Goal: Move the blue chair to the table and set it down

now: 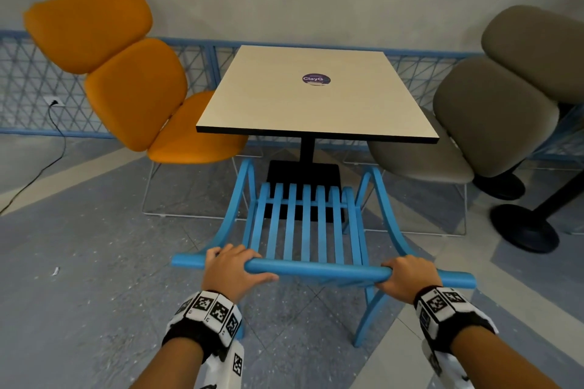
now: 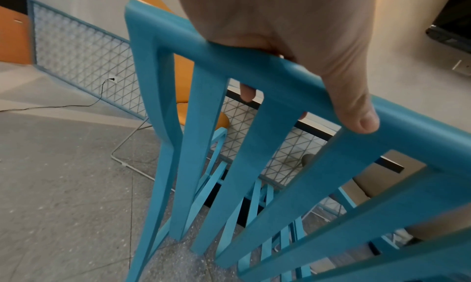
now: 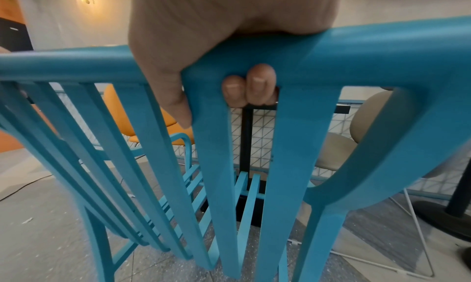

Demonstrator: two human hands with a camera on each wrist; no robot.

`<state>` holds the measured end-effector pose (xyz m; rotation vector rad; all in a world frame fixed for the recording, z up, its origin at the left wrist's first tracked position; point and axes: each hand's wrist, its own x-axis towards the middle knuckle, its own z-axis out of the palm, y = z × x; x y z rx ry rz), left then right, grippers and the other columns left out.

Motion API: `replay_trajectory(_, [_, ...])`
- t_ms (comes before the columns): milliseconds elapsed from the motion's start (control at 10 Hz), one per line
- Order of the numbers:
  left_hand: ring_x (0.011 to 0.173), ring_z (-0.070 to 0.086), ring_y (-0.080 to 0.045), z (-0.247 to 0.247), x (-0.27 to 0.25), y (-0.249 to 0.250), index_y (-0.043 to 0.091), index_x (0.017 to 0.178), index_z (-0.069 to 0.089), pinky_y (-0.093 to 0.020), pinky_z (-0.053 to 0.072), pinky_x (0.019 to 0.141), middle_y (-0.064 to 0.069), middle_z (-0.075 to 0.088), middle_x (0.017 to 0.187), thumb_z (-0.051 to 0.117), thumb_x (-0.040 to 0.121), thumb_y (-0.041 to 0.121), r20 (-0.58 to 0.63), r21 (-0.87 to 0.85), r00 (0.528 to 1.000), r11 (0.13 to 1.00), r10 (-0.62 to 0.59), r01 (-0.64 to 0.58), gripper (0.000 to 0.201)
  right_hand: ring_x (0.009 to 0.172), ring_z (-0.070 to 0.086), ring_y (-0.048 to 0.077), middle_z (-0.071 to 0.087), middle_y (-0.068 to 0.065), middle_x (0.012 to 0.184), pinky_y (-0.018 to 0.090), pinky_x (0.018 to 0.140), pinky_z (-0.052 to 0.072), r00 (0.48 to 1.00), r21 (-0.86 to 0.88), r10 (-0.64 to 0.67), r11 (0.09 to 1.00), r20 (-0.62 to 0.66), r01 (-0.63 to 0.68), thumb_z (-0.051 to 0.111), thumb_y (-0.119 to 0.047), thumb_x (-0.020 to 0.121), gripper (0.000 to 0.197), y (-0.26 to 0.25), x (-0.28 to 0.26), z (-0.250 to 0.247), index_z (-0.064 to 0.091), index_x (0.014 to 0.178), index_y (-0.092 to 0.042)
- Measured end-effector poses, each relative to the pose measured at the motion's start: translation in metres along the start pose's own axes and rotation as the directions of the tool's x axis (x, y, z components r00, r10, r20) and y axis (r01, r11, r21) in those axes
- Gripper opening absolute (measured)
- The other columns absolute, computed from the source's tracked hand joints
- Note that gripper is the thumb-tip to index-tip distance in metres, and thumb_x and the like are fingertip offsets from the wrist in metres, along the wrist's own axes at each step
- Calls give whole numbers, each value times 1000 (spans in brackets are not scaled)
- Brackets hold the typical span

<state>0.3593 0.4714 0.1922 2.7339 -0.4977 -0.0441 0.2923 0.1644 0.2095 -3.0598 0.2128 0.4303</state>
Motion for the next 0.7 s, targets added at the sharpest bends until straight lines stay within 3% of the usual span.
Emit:
replay_trajectory(100, [82, 41, -7, 2, 1, -1, 32, 88, 62, -26, 11, 76, 18, 51, 81, 0, 35, 99, -17, 3, 1000, 1000, 7, -6, 105, 69, 49, 12, 40, -12, 53, 24, 63, 36, 1000, 0, -15, 1000, 6, 15, 53, -47, 82, 26, 1, 2, -2, 64, 98, -30])
replay_trajectory(200, [80, 43, -9, 3, 1, -2, 30, 86, 63, -26, 11, 75, 17, 51, 78, 3, 41, 98, -35, 11, 999, 999, 30, -30, 102, 69, 50, 12, 54, -9, 68, 23, 63, 38, 1000, 6, -16, 1000, 23, 15, 52, -48, 81, 27, 2, 2, -3, 63, 99, -31])
replay_trajectory(300, [83, 40, -8, 1, 1, -1, 31, 92, 61, -26, 11, 74, 18, 50, 82, -3, 38, 97, 0, 44, 999, 998, 33, -33, 107, 70, 50, 13, 53, -9, 67, 23, 64, 39, 999, 9, -4, 1000, 48, 4, 52, -47, 82, 27, 1, 3, -5, 62, 101, -31])
replay_trajectory(400, [92, 46, -10, -5, -2, 2, 31, 102, 58, -32, 18, 90, 15, 56, 95, 0, 42, 96, 81, 44, 996, 999, 28, -32, 105, 80, 57, 17, 56, -3, 80, 29, 73, 45, 999, 59, -5, 998, 48, 2, 54, -46, 83, 24, 0, -3, -6, 59, 101, -30])
replay_trajectory(500, [106, 56, -16, -13, -25, 6, 29, 112, 53, -45, 40, 96, 10, 64, 111, 53, 64, 68, 29, 139, 989, 979, 147, -149, 62, 96, 60, 27, 60, 9, 104, 40, 89, 50, 983, 84, -36, 995, -182, 52, 70, -43, 73, 51, -1, -26, 2, 54, 117, -23])
replay_trajectory(600, [108, 44, -7, -14, -65, 3, 32, 114, 49, -31, 42, 95, 16, 68, 108, 60, 63, 51, 15, 236, 969, 941, 246, -242, 55, 82, 69, 27, 67, 12, 100, 38, 70, 60, 947, 120, -16, 991, -320, 57, 81, -44, 57, 73, 0, -68, 17, 51, 120, -20])
replay_trajectory(700, [84, 54, 11, -13, -119, 10, 45, 90, 60, -10, 49, 71, 33, 69, 81, 73, 33, 62, 28, 131, 965, 956, 261, -262, 61, 66, 71, 18, 72, 7, 89, 22, 57, 58, 897, 107, -86, 983, -434, 146, 42, -54, 81, 59, -1, -128, 68, 28, 135, -34])
